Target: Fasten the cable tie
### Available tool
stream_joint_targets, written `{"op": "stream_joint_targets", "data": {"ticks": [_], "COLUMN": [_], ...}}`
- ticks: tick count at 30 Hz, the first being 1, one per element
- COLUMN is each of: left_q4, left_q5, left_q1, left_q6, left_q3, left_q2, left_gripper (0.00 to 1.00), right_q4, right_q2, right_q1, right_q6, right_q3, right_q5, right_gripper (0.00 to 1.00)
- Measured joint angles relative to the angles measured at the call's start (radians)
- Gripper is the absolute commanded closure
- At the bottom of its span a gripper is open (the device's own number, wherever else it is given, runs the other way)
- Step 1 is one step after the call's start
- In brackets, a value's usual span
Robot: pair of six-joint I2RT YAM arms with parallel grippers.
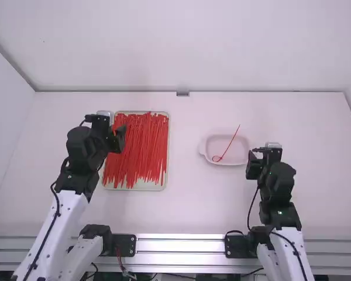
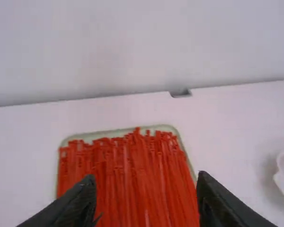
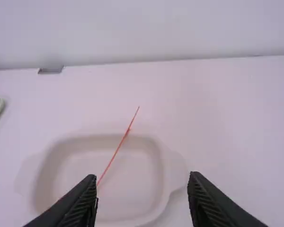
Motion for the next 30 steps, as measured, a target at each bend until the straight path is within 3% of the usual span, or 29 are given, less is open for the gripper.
{"op": "stream_joint_targets", "data": {"ticks": [13,22,30], "left_q4": [-0.001,-0.002,-0.002], "left_q5": [-0.152,-0.160,-0.163], "left_q1": [0.000,0.000,0.000], "left_q6": [0.000,-0.001,0.000], "left_q3": [-0.314,-0.492,-0.628], "left_q2": [-0.313,-0.494,-0.627], "left_gripper": [0.83,0.99,1.00], "right_q4": [0.005,0.008,0.009], "right_q2": [-0.280,-0.424,-0.523], "right_q1": [0.000,0.000,0.000], "right_q6": [-0.010,-0.011,-0.012], "right_q3": [-0.278,-0.278,-0.278], "right_q5": [0.006,0.004,0.005], "right_gripper": [0.84,0.97,1.00]}}
